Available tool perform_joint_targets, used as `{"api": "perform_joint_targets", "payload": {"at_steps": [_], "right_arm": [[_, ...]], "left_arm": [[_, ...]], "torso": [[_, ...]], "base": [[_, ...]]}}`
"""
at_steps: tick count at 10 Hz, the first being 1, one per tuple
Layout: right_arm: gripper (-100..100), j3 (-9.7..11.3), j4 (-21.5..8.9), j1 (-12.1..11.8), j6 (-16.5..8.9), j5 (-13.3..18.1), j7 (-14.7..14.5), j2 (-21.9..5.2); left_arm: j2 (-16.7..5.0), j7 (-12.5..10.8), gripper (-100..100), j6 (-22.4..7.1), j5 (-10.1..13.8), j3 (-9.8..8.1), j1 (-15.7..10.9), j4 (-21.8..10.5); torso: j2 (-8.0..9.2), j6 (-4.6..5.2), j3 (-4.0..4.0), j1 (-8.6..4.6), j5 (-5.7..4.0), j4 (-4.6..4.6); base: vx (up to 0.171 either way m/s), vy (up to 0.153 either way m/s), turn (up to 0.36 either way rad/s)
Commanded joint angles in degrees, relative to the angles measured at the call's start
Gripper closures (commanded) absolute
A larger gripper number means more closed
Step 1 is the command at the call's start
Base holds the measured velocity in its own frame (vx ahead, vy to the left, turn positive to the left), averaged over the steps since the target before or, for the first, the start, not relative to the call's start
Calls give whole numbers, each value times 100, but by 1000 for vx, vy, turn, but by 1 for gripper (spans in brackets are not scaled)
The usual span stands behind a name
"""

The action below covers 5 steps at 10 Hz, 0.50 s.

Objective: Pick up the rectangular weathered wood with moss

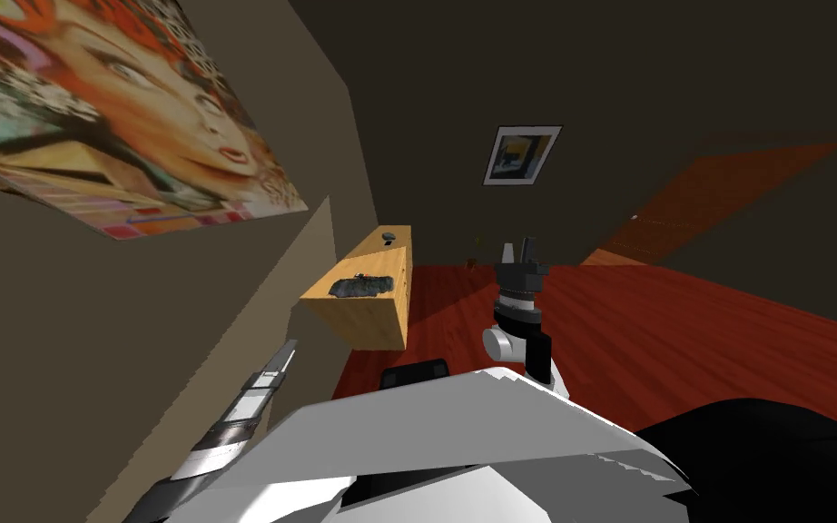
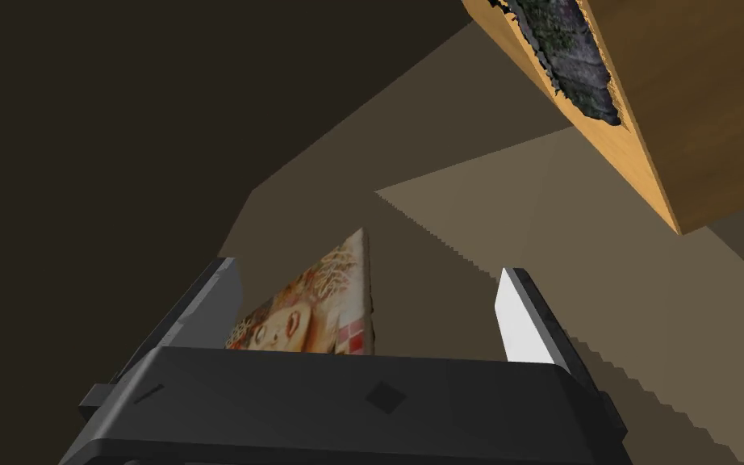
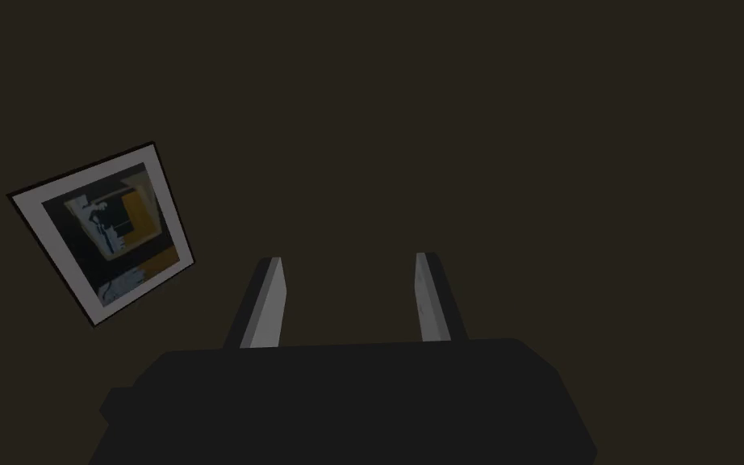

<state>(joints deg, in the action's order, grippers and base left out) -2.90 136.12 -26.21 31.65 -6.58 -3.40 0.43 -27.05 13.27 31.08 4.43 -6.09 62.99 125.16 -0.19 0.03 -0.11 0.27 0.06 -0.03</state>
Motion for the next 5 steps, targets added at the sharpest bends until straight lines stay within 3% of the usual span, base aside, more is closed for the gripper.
{"api": "perform_joint_targets", "payload": {"at_steps": [1,2,3,4,5], "right_arm": [[0,0,0,0,0,0,0,0],[0,-1,0,-1,0,0,0,0],[0,-1,0,0,0,0,0,0],[0,-1,0,-1,0,0,0,0],[0,-1,0,0,0,0,0,0]], "left_arm": [[-111,143,-100,51,35,1,286,-27],[-352,397,-100,85,120,23,480,-221],[-383,413,-100,85,120,23,660,-221],[-623,645,-100,115,214,51,860,-396],[-664,690,-100,115,214,51,958,-425]], "torso": [[0,0,0,0,0,0],[1,-6,1,2,1,0],[2,-1,1,16,3,0],[-2,-5,0,12,4,0],[-8,0,-5,14,4,-1]], "base": [[7,67,-295],[3,97,-384],[11,86,-302],[29,77,-460],[17,71,-316]]}}
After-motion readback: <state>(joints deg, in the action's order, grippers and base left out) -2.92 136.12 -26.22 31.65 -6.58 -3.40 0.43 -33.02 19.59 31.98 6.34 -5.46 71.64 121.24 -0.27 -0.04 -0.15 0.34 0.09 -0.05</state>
